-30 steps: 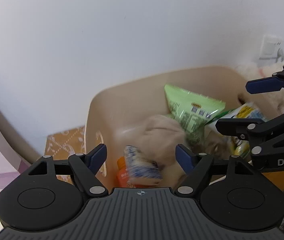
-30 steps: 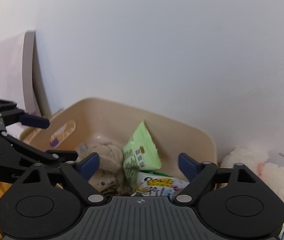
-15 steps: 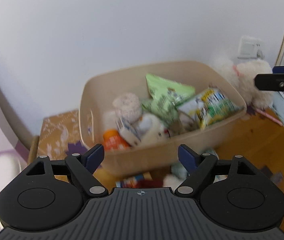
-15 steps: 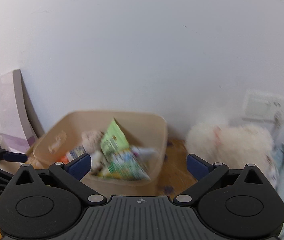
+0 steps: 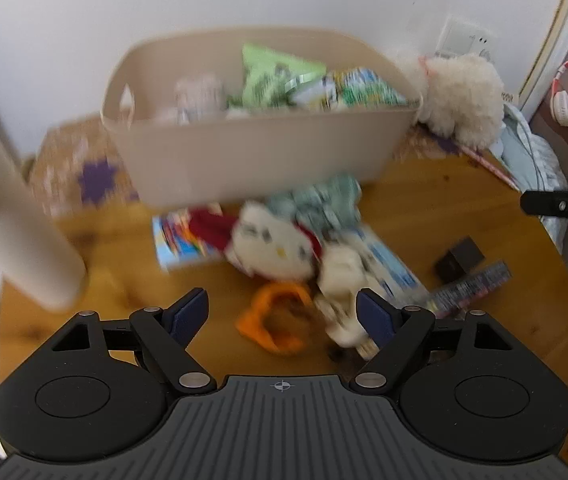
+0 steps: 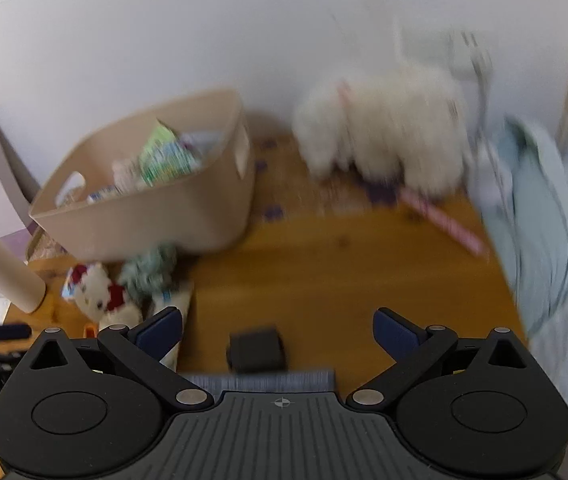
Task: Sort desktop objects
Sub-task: 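Grasp the brown patterned sock with the left tool while the right tool grasps the long dark packet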
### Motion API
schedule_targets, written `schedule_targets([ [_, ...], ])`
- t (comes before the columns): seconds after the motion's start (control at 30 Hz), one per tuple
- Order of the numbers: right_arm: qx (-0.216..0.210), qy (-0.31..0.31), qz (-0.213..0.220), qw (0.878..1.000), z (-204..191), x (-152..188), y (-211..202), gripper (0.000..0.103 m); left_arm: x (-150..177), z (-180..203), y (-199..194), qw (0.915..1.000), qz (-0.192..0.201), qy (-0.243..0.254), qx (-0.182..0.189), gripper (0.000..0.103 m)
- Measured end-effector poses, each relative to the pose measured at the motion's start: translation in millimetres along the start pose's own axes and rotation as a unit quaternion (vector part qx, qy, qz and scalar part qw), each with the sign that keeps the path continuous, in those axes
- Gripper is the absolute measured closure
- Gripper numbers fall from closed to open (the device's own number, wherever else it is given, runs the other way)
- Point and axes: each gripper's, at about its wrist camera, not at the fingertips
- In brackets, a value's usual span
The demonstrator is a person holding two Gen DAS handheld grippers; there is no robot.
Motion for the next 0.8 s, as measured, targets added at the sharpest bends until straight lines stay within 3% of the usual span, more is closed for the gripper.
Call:
schedule_targets([
  [0.17, -0.013, 0.068, -0.064, 0.996, 5, 18, 21, 0.0, 25, 14, 9, 0.9971, -0.032, -0.064, -0.025, 0.021],
  [0.3, -0.008, 0.102, -0.092, 0.99, 3, 23, 34, 0.004, 35, 23, 19, 0.9886, -0.058, -0.133, -0.04, 0.021],
  [0.43, 0.0, 0.126, -0.122, 0.984, -3, 24, 49, 0.011, 41, 35, 30, 0.9747, -0.075, -0.206, -0.043, 0.021],
  [0.57, 0.017, 0.139, -0.15, 0.979, -8, 26, 65, 0.015, 45, 45, 38, 0.9576, -0.066, -0.277, -0.041, 0.021],
  [0.8, 0.026, 0.172, -0.166, 0.971, -7, 22, 83, 0.019, 49, 57, 58, 0.9495, -0.062, -0.297, -0.079, 0.019],
])
Point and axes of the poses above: each gripper's, at about its wrist camera, not at the fingertips, and y roughly the way its jaws point, z to its right, x to its underside, and after that the axes turned 12 degrees about -y, right-handed
